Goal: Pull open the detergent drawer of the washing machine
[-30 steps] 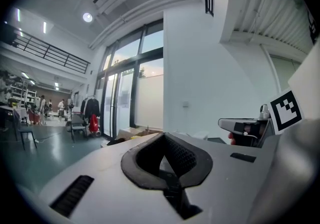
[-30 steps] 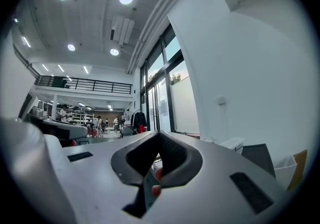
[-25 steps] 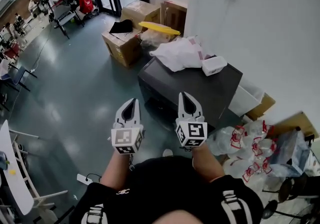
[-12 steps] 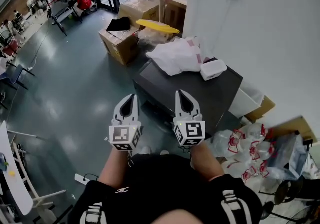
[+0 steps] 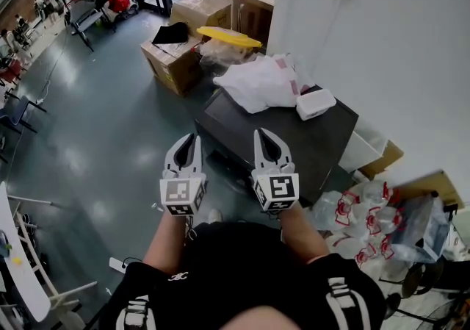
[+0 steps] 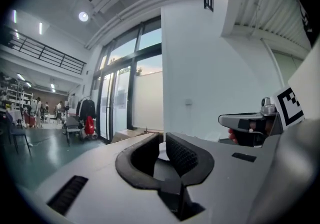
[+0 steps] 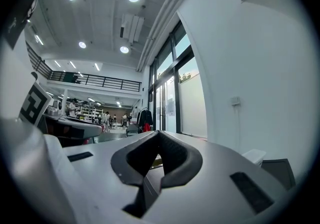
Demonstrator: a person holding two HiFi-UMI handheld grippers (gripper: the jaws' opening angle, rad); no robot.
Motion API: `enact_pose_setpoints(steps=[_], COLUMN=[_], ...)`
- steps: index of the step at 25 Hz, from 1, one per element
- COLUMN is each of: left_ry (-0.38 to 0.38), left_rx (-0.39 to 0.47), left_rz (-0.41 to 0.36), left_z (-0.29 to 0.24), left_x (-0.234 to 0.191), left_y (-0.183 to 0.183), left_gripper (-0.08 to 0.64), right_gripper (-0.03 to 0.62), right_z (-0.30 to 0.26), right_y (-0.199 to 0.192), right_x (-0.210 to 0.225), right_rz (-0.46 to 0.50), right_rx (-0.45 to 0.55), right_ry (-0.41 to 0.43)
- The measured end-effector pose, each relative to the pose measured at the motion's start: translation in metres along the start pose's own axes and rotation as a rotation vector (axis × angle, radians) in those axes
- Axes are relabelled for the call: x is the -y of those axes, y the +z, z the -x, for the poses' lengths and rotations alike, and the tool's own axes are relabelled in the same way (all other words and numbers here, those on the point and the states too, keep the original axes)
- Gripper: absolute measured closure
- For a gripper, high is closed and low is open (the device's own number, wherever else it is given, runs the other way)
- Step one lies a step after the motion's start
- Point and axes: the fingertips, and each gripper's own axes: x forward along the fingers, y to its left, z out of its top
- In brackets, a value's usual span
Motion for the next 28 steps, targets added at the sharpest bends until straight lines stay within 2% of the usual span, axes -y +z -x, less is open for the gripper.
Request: enact_pose_setpoints(steps=[1,2,3,5,10,12,18,23,28], left_ry=[-0.026,-0.056,-0.082,-0.116,-0.173,-0.195,-0.238,-0.316,-0.366], left_rx=[0.012,0.027,0.042,0.049,0.077,0.081,0.018,-0.036,-0.095], left_rz=[0.034,0.075,0.116,0.188,0.408,0.465,0.625,0.717,0.902], left_z=[-0.001,-0.003,-0.005,-0.009,-0.012,-0.011,-0.013,-0.011,-0.015], left_x=[0.0,0.0,-0.001,-0.006,-0.027,-0.033,-0.047,-0.049,-0.055], left_y=[0.001,0.003,0.004,0.003,-0.009,-0.016,-0.064,-0.105,-0.146], left_gripper=[0.513,0.378,0.299,0.274,0.273,0.273,0.273,0.273,0.275], right_gripper=[0.595,0.594,0.594,0.594,0.595,0.594,0.594,0.595,0.594], right_z=[-0.002,-0.005,-0.007,-0.013,-0.021,-0.025,-0.032,-0.035,-0.041], right_y=[-0.001,-0.002,-0.003,-0.006,-0.011,-0.012,-0.022,-0.033,-0.042], right_x=[-0.001,-0.001,-0.001,0.0,0.001,0.001,-0.006,-0.015,-0.016], right_rz=[0.0,0.001,0.001,-0.004,-0.04,-0.039,-0.022,0.003,0.008], right_rx=[-0.003,-0.007,-0.011,-0.02,-0.022,-0.029,-0.056,-0.087,-0.118], right_ry=[-0.001,-0.002,-0.002,-0.003,-0.026,-0.033,-0.04,-0.049,-0.07])
